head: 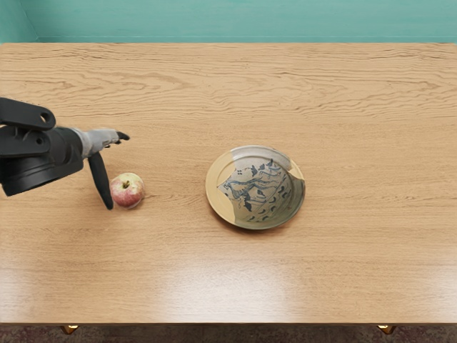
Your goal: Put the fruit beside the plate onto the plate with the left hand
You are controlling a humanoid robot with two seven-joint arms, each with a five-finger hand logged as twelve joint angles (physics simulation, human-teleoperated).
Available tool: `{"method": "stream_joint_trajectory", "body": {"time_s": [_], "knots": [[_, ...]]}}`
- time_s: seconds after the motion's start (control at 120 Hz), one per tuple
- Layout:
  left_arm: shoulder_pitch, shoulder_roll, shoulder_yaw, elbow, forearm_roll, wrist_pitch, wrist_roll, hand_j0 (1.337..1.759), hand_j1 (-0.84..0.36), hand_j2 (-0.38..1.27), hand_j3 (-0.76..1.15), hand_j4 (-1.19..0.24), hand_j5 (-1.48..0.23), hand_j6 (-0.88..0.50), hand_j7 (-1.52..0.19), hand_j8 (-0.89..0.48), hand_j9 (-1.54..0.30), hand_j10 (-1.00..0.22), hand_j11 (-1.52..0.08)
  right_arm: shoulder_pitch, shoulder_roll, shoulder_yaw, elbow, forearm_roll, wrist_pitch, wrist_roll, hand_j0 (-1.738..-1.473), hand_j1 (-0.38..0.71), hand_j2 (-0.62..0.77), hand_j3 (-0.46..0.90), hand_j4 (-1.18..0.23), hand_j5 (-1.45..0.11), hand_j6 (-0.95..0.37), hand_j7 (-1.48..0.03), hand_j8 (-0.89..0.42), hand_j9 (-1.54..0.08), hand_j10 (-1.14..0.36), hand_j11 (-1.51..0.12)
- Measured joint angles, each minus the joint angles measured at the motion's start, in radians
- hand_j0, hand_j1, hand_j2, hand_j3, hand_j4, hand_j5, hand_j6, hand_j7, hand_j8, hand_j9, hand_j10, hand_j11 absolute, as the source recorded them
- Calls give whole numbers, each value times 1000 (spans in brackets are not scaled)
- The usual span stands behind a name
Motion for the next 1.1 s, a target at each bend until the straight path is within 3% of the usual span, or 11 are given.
{"method": "stream_joint_trajectory", "body": {"time_s": [0.217,0.5,0.758,1.1], "knots": [[13,-41,37,-42,-1,162,0,1658,302,8,0,-40,-52,-41,-52,-40,-52,-40,-52,0,0,0,0,0,0,0,-1658,-349,0,0,0,0,0,0,0,0,0,0],[46,-122,45,-49,-2,224,0,1658,285,11,0,-54,-70,-55,-70,-55,-70,-54,-70,0,0,0,0,0,0,0,-1658,-349,0,0,0,0,0,0,0,0,0,0],[57,-127,46,-66,-4,233,0,1658,134,36,0,-180,-233,-180,-233,-180,-233,-180,-233,0,0,0,0,0,0,0,-1658,-349,0,0,0,0,0,0,0,0,0,0],[66,-119,47,-69,-4,273,1,1658,33,53,0,-264,-343,-264,-343,-264,-342,-264,-342,0,0,0,0,0,0,0,-1658,-349,0,0,0,0,0,0,0,0,0,0]]}}
